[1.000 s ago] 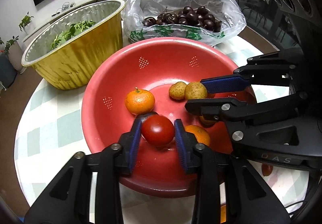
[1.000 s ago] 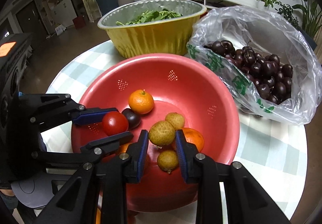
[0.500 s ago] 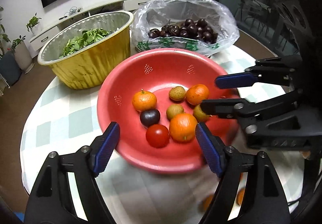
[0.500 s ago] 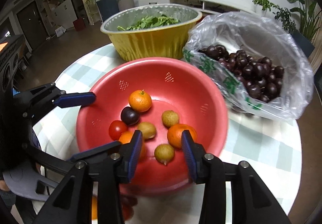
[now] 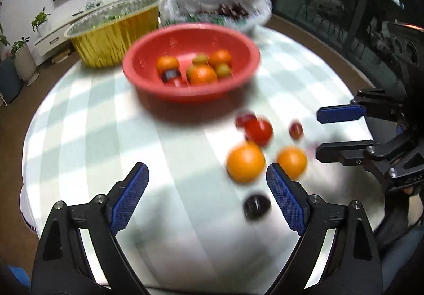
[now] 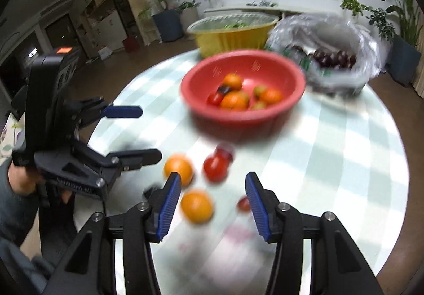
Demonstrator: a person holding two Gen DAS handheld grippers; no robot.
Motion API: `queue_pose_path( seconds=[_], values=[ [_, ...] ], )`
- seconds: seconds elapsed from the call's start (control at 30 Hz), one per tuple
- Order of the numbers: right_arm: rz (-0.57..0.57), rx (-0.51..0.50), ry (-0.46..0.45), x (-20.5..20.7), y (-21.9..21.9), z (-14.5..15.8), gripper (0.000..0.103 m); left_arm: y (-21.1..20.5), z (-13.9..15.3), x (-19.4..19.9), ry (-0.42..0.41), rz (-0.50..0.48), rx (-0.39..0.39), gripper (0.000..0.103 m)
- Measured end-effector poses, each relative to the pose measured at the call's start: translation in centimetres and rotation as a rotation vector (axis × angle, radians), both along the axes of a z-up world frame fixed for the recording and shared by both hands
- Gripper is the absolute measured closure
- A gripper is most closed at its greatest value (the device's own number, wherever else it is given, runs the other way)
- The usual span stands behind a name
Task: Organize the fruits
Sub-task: 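Grasp a dark plum with the left tool while the right tool grasps an orange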
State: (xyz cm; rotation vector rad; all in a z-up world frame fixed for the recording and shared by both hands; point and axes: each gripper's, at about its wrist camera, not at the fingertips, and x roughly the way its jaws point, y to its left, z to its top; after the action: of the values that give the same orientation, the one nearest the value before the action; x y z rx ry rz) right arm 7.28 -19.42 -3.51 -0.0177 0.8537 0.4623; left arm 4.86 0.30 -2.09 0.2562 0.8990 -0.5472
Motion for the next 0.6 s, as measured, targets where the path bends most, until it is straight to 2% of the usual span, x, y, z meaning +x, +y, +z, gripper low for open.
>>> queue_pose_path(
  seconds=[0.13,0.27,0.43,0.6],
  values=[
    [0.014,-0.007,0.050,-1.0,0.9,-2.2,0.049,0.3,-1.8,-2.3,0.041,-0.003,0.012,0.012],
    [0.034,-0.006,0.062,-0.7,1.9,-3.0,0.049,0.8,-2.5,-3.5,0.057,0.019,-0.001,0.012],
    [0.045,-0.054,0.073,0.3,3.1,-3.8,0.050,1.1,-2.6,-3.6,0.059,0.037,0.000,0.012],
    [0.050,-0.105,0.091,0.9,3.5,-4.8,0.058,0.7,-2.5,-3.2,0.060,0.030,0.000,0.012]
  ],
)
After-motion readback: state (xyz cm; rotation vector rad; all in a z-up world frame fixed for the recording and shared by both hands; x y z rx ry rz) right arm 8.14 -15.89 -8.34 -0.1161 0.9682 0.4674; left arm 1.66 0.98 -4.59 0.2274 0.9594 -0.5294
